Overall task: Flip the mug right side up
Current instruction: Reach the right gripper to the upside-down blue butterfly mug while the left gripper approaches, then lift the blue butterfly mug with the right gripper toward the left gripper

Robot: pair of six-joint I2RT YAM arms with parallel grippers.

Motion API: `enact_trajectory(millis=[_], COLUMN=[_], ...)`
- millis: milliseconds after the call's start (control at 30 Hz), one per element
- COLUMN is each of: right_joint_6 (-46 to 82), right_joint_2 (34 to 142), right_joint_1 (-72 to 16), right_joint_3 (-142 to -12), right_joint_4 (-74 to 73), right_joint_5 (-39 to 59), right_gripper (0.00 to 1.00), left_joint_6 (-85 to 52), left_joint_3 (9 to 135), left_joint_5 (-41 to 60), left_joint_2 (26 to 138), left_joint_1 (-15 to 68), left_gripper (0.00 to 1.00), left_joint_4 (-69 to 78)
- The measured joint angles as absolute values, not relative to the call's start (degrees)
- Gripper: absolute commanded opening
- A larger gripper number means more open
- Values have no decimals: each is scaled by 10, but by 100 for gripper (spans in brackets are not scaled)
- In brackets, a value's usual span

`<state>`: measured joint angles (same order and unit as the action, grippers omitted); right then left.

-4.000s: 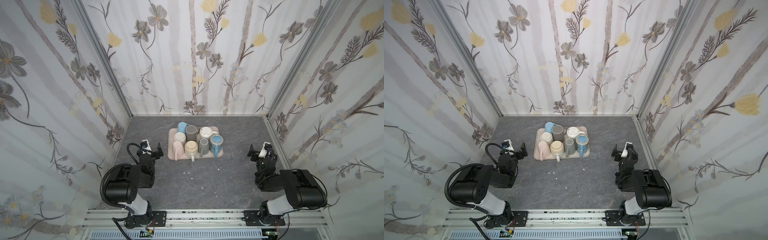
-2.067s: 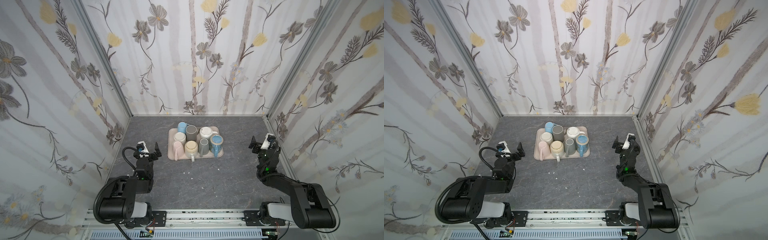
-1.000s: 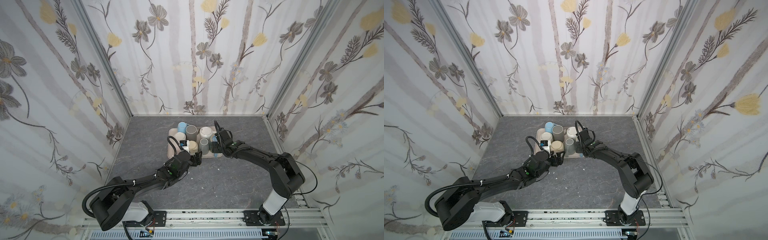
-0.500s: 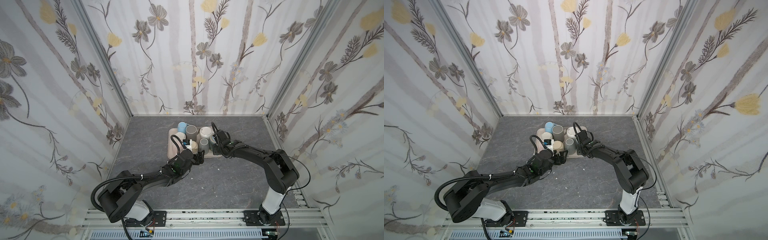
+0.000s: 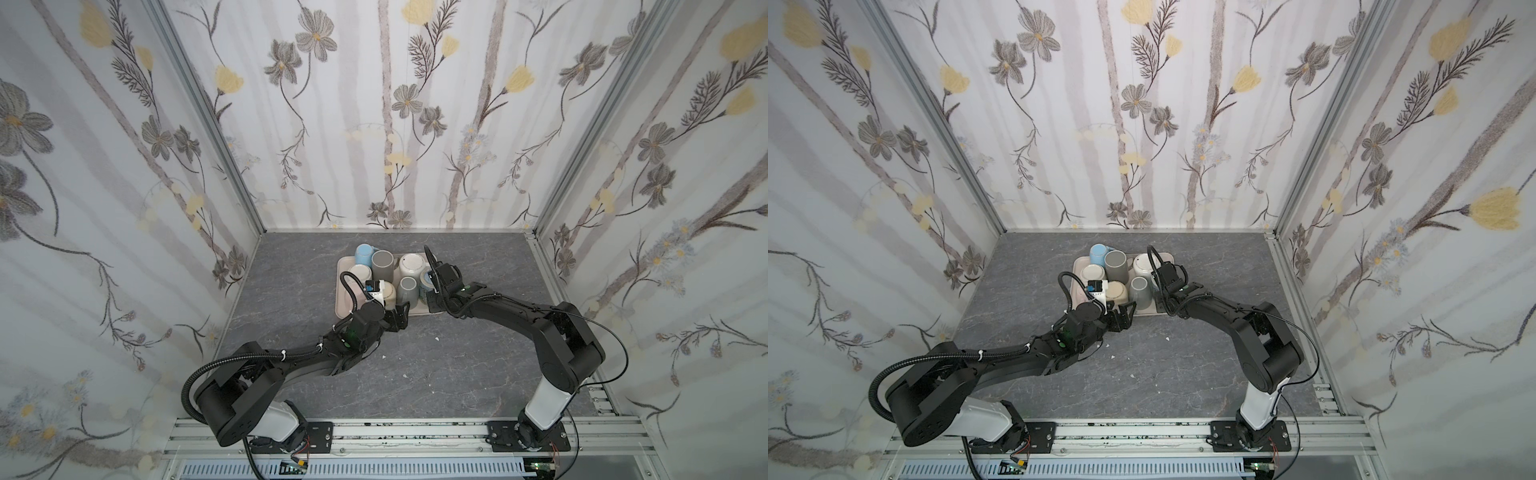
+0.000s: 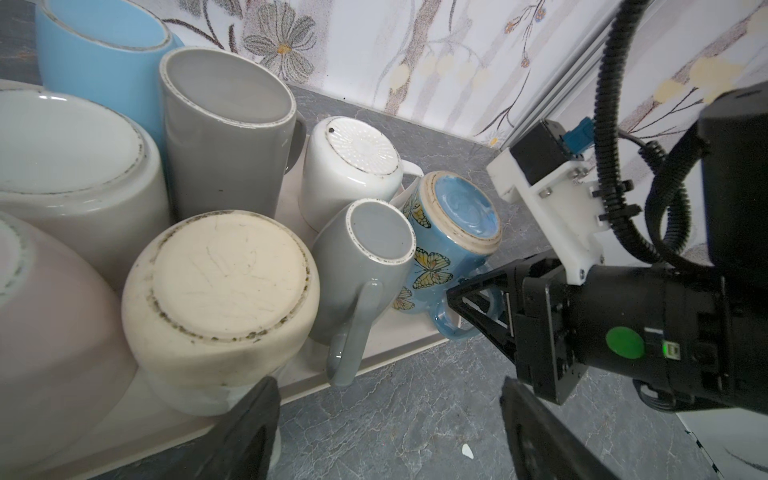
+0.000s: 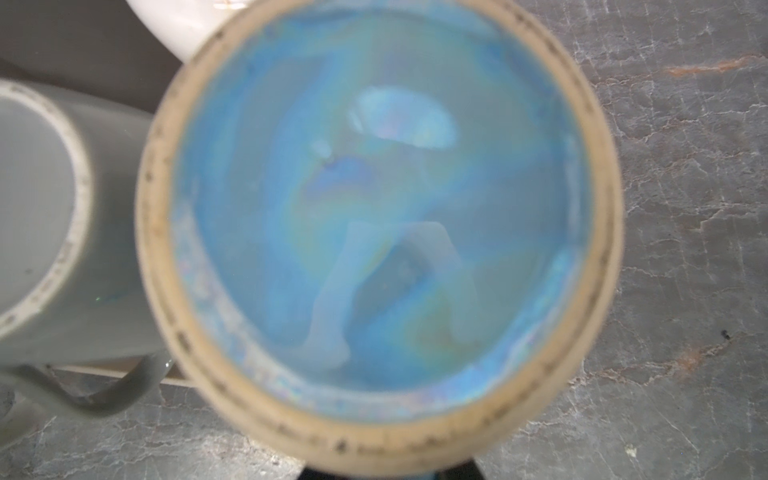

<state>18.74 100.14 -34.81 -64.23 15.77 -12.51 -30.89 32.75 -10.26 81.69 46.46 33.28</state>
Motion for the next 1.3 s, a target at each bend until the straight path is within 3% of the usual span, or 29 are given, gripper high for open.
enact_trajectory(millis=[500, 900, 1100, 1300], right_joint_6=[177, 195, 223, 285], right_joint_2=[887, 815, 752, 708], right_joint_1=[-349, -347, -343, -299], right_joint_3=[-573, -505, -469, -453], right_joint_4=[102, 24, -17, -114], right_joint_5=[-105, -77, -55, 48], right_gripper=[0, 0, 0, 0], left_joint_6=[-320, -380, -433, -496], left_joint_3=[317, 289, 260, 232], left_joint_5=[-93, -35, 15, 113], left_joint_2=[806, 811, 811, 829], left_joint_1=[464, 464, 458, 412], left_gripper=[79, 72, 67, 66], left_joint_4=[355, 410, 487, 646])
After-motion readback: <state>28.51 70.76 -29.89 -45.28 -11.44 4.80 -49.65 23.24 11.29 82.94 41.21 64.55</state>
